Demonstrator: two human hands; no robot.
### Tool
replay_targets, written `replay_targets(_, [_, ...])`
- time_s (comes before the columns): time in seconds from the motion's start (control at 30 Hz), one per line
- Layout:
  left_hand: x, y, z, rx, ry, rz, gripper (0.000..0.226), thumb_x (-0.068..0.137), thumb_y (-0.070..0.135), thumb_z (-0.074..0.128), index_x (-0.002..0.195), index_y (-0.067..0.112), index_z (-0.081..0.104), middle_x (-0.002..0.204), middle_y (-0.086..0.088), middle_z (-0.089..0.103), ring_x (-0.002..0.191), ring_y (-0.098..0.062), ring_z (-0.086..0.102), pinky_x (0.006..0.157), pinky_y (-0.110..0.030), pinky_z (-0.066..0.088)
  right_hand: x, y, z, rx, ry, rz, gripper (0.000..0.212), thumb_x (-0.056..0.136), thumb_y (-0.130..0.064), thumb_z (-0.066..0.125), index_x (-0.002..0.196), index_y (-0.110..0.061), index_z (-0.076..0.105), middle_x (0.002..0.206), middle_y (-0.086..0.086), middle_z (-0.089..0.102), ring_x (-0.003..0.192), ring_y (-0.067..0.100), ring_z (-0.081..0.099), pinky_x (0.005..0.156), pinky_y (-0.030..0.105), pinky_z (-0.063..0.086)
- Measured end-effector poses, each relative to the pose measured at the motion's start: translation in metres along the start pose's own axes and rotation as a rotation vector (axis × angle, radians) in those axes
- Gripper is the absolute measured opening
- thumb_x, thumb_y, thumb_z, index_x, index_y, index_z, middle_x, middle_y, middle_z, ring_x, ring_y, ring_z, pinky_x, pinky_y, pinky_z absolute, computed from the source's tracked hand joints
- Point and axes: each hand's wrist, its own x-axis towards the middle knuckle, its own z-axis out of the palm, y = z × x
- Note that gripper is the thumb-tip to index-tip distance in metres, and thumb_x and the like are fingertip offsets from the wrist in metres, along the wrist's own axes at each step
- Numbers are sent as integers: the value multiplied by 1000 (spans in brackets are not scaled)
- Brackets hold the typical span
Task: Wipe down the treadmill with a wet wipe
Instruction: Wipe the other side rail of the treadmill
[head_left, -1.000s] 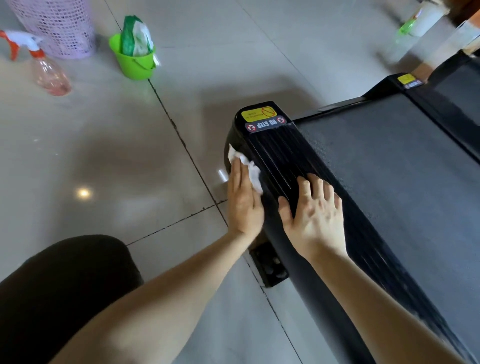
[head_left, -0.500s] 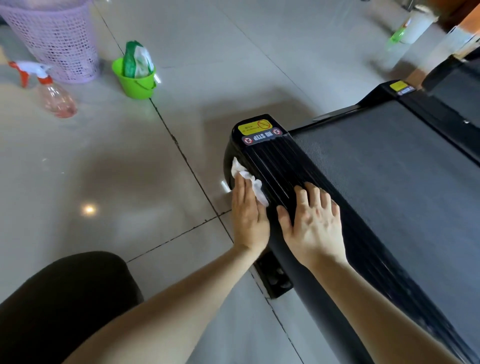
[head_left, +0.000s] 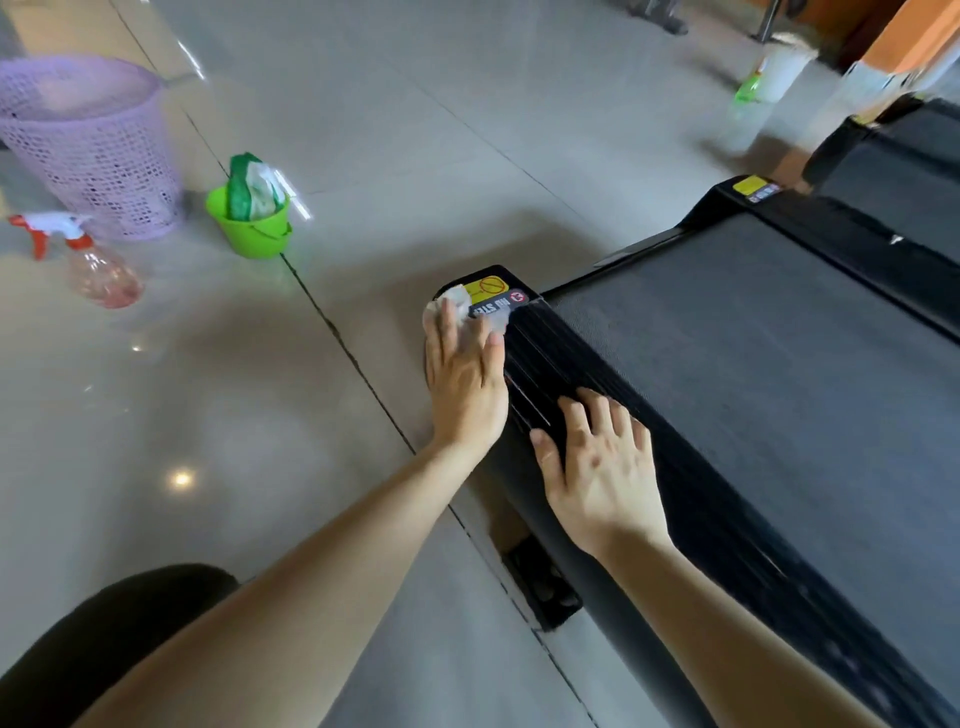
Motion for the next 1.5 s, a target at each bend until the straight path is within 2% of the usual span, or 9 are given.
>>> replay_targets(0.13, [-33,18,-18,239,-271,545,56,109,33,24,139,5,62,154,-8,52,152,-20,33,128,-41,13,1,5,-1,176,61,15,43,106,-45,27,122,-19,56,124,-1,58,115,23,54,99,41,42])
replay_targets(0.27, [-46,16,-48,320,-565,949,50,109,28,41,151,3,47,164,-12,36,158,-21,18,129,-43,14,0,9,-2,344,135,80,20,107,-34,31,109,-23,48,101,-7,57,95,19,56,88,33,40])
replay_targets(0.33, [-19,13,-57,487,-684,846,69,109,52,28,161,7,28,170,-10,16,159,-20,7,130,-39,4,0,7,-2,332,101,83,27,107,-37,30,115,-20,50,105,-3,61,99,21,58,91,36,43])
replay_targets(0.43, [38,15,-64,724,-789,417,89,97,74,2,163,14,-9,169,-4,-20,157,-16,-18,124,-31,-14,-7,5,-11,330,32,114,38,108,-38,36,130,-11,52,122,7,64,114,27,59,102,41,45])
replay_targets(0.57, [66,23,-50,816,-830,320,103,90,85,0,161,11,-16,168,-6,-25,154,-17,-24,124,-34,-16,-37,31,-33,171,93,194,34,104,-36,46,122,-12,61,119,4,64,111,27,60,99,41,47])
replay_targets(0.73, [-1,66,-30,746,-1070,627,108,89,88,3,159,9,-21,165,-5,-32,150,-13,-34,127,-39,-12,-99,84,-31,31,179,457,33,102,-34,41,102,-13,66,101,3,68,95,30,64,89,42,47])
replay_targets(0.9, [-59,91,-27,672,-1237,957,95,99,77,14,158,13,-25,163,2,-38,147,-5,-39,125,-32,-18,-104,86,-19,44,221,425,30,102,-31,37,97,-16,63,102,1,66,96,27,62,84,40,47])
replay_targets(1.2, [68,58,-27,836,-975,355,117,77,95,0,160,15,-22,167,0,-30,152,-11,-28,125,-35,-13,-101,89,-22,36,224,426,17,103,-27,47,97,-19,61,103,-2,63,101,24,58,90,37,45])
replay_targets(1.5, [-93,120,-4,580,-1124,828,103,96,75,29,163,6,-8,169,-11,-22,152,-15,-31,128,-40,-9,-106,101,-20,472,377,598,20,102,-7,46,98,-12,65,94,4,69,88,29,64,82,43,49])
